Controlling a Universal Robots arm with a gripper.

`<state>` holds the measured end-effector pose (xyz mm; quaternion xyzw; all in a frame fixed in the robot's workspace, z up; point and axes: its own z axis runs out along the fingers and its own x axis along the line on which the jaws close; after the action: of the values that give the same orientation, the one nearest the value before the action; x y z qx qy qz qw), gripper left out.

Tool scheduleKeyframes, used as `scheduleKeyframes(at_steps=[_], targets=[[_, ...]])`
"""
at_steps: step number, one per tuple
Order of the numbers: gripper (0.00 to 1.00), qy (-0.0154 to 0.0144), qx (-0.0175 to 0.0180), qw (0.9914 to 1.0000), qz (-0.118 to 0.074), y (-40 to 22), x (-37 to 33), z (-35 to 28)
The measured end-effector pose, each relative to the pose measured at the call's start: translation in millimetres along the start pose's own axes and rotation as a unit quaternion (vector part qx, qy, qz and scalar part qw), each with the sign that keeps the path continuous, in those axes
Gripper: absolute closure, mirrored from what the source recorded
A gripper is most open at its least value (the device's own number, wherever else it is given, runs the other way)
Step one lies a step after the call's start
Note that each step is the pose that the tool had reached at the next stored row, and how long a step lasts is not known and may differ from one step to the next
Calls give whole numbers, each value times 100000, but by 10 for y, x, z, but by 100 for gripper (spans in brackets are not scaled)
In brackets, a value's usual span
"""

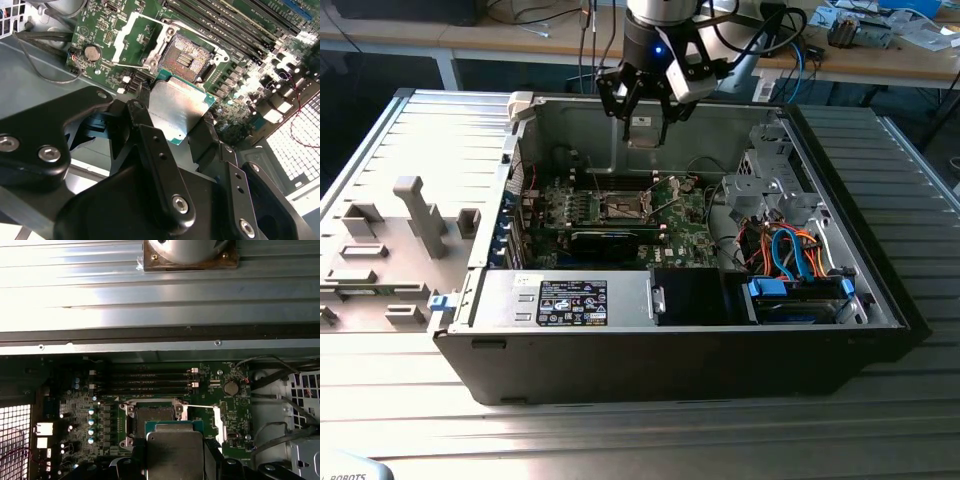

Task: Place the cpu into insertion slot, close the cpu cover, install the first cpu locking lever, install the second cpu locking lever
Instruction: 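Place the cpu into insertion slot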

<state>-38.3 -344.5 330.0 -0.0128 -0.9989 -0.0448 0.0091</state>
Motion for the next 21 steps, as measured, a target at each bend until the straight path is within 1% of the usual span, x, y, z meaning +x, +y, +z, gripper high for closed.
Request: scheduleKeyframes(at_steps=[5,21], targets=[[45,6,6,100000,-3,-3,15,27],[45,5,3,100000,3,-8,37,73]])
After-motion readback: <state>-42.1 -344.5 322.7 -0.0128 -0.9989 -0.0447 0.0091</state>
